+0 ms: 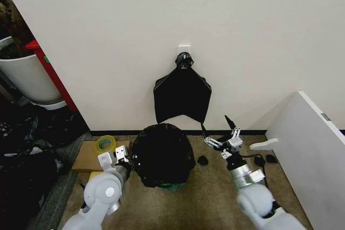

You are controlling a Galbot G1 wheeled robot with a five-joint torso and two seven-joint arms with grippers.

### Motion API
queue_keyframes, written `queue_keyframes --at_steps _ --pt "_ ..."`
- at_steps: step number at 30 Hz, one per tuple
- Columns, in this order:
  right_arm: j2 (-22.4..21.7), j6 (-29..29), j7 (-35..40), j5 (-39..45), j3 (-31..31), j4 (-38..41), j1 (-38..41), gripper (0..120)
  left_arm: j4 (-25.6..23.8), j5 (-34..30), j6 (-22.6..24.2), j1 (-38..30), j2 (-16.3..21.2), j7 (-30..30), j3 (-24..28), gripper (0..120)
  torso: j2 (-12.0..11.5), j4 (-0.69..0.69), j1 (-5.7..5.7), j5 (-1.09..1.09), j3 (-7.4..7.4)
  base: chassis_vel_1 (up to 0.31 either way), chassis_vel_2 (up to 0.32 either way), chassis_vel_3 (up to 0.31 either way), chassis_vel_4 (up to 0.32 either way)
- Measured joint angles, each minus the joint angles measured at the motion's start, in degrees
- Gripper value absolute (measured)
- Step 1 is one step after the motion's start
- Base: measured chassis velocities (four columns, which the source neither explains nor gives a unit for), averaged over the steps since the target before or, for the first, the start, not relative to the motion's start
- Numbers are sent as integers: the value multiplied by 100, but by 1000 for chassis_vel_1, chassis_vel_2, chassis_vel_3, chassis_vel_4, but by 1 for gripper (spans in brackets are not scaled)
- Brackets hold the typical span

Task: Place the garbage bag over the trash bin.

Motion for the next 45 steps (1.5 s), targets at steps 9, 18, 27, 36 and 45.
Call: queue_keyframes --at_steps 9,18,27,36,45 --pt "22 -42 293 -404 -144 17 -77 100 21 -10 98 76 -132 -37 52 15 0 -1 0 1 0 0 0 0 0" --pt "-30 -73 395 -417 -211 -46 -81 100 -585 142 -253 428 27 -164 -29 53 0 -1 0 0 0 0 0 0 0" --pt "71 -242 527 -474 -93 30 -119 100 -1633 1717 -1305 1190 223 -90 -37 84 0 0 0 1 -1 0 0 0 0" --pt "185 -1212 728 -1035 547 544 -471 100 -1367 4977 -4334 1134 58 1765 -397 100 0 -1 0 3 0 0 0 0 0" --pt "327 -2315 992 325 509 1504 -803 100 -1158 4694 -4152 1384 -268 2247 -306 100 0 0 0 1 0 0 0 0 0"
